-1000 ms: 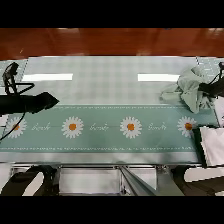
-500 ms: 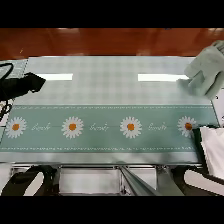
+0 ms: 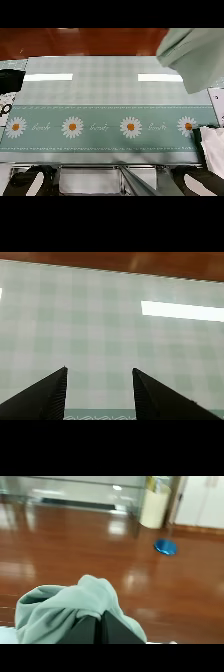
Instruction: Fold the shirts.
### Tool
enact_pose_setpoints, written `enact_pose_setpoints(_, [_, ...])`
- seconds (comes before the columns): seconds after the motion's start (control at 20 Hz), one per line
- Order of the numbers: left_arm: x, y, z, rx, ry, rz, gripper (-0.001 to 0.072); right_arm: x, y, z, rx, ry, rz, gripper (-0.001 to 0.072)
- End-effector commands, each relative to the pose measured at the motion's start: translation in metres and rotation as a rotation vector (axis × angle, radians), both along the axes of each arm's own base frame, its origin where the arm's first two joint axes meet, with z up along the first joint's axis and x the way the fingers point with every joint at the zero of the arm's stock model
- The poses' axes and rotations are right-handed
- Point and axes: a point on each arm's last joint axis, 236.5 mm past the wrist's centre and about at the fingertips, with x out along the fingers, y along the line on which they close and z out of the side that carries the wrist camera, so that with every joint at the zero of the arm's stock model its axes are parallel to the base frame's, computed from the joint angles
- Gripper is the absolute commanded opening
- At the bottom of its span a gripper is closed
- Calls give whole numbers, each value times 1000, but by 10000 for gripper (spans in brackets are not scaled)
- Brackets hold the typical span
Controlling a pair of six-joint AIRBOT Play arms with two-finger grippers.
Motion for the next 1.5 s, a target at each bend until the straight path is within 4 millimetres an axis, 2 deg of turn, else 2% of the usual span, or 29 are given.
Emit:
enact_pose_setpoints(0.0, [-17, 0, 4, 18, 4, -5, 505, -26, 56, 4, -16, 19, 154, 23])
enact_pose_setpoints(0.3, [-32, -14, -20, -18, 120, -51, 505, -57, 173, -48, 12, 192, 451, 23])
enact_pose_setpoints(0.4, [-34, -23, -23, -59, 132, -75, 505, -60, 200, -71, -31, 250, 495, 23])
enact_pose_setpoints(0.55, [-36, -36, -32, -119, 156, -105, 505, -59, 241, -123, -47, 381, 542, 23])
enact_pose_setpoints(0.8, [-47, -44, -85, -159, 297, -119, 505, -53, 293, -203, 0, 557, 587, 23])
enact_pose_setpoints(0.85, [-50, -49, -95, -185, 325, -130, 505, -52, 297, -225, 7, 603, 581, 23])
enact_pose_setpoints(0.9, [-53, -55, -106, -220, 356, -140, 505, -52, 299, -256, 2, 667, 564, 23])
enact_pose_setpoints(1.0, [-59, -67, -128, -287, 416, -156, 505, -56, 294, -326, -29, 809, 512, 23])
enact_pose_setpoints(1.1, [-65, -76, -151, -330, 485, -172, 505, -60, 271, -396, -58, 954, 405, 23])
enact_pose_setpoints(1.2, [-71, -86, -172, -338, 555, -200, 505, -60, 237, -449, -82, 1072, 279, 24])
enact_pose_setpoints(1.25, [-74, -92, -181, -335, 589, -221, 505, -64, 229, -464, -51, 1134, 247, 107])
enact_pose_setpoints(1.3, [-74, -100, -189, -330, 613, -241, 505, -68, 226, -473, -29, 1185, 251, 350])
enact_pose_setpoints(1.35, [-72, -110, -195, -325, 630, -265, 505, -69, 227, -476, -20, 1206, 284, 408])
enact_pose_setpoints(1.4, [-67, -117, -199, -309, 627, -289, 505, -63, 219, -473, -18, 1204, 289, 408])
enact_pose_setpoints(1.45, [-59, -119, -198, -280, 613, -314, 505, -55, 199, -464, -22, 1201, 261, 408])
